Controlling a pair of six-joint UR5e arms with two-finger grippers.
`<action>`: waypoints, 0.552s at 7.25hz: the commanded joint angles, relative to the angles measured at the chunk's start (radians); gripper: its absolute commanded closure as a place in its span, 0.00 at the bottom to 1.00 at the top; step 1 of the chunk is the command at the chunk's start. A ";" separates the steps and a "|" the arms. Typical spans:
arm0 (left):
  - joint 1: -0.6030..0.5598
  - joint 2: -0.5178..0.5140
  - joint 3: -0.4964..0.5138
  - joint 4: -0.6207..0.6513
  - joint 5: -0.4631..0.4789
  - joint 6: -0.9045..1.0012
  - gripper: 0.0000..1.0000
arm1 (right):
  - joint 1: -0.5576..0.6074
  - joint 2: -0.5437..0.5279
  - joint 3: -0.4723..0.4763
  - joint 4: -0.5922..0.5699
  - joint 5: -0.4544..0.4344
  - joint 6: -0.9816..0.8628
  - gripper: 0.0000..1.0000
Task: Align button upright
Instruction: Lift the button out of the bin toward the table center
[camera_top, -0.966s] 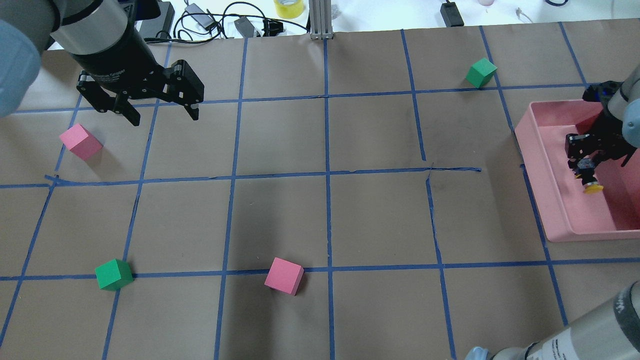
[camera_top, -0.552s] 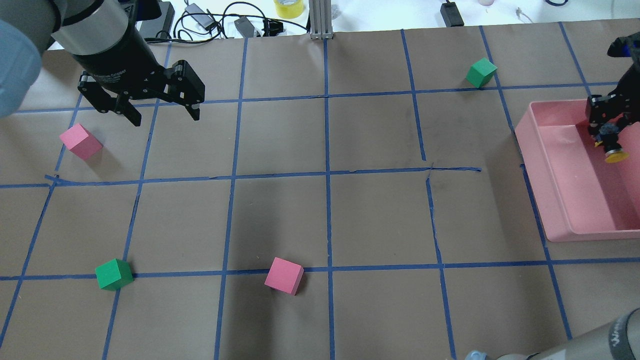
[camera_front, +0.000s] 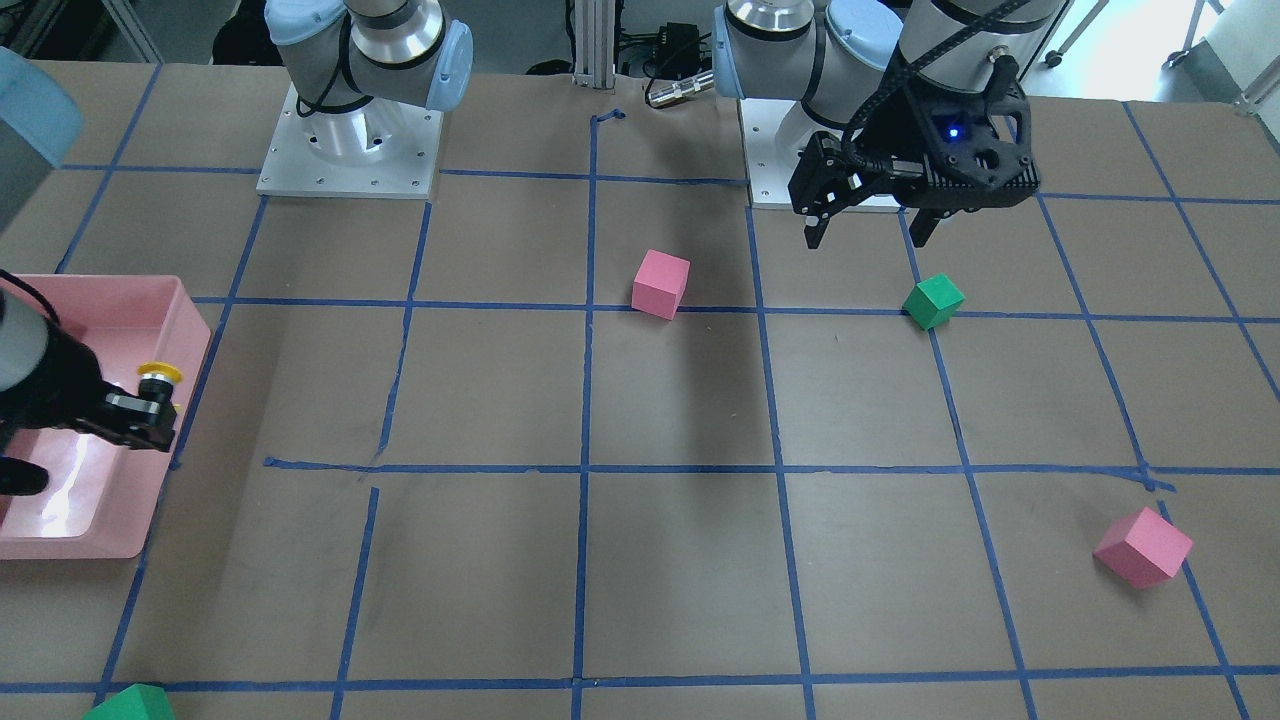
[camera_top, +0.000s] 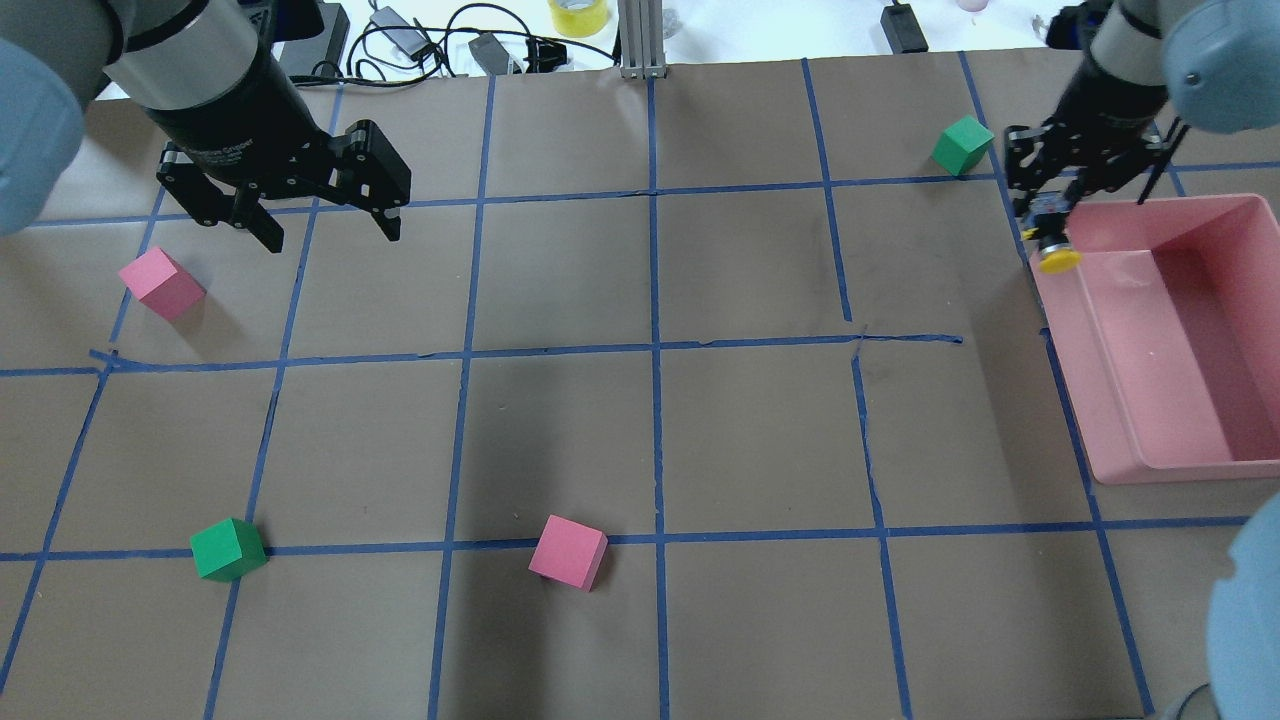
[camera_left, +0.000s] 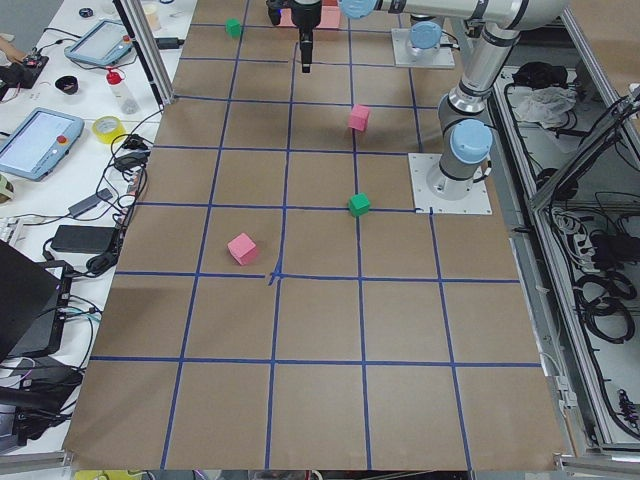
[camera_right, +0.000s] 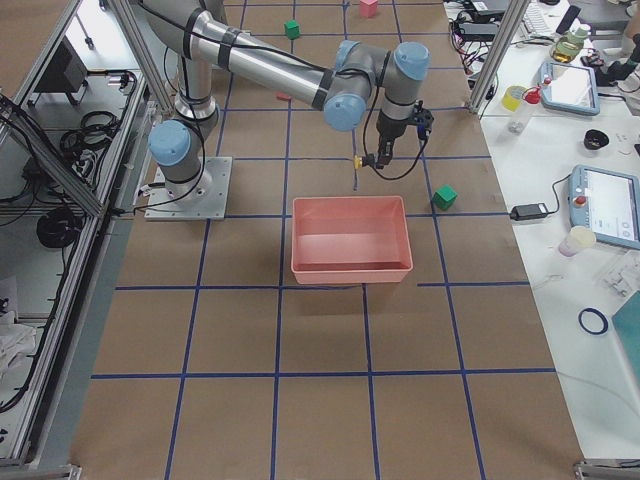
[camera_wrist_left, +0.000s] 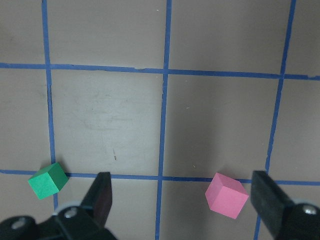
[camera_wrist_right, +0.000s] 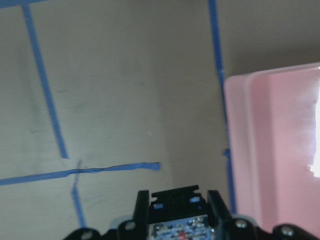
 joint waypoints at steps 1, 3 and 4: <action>0.000 0.000 0.000 0.000 0.000 0.000 0.00 | 0.239 0.103 0.001 -0.132 0.060 0.289 1.00; -0.001 0.000 0.000 0.002 0.000 0.000 0.00 | 0.379 0.210 -0.009 -0.279 0.141 0.456 1.00; 0.000 -0.002 0.000 0.000 0.000 0.002 0.00 | 0.412 0.237 -0.012 -0.319 0.141 0.481 1.00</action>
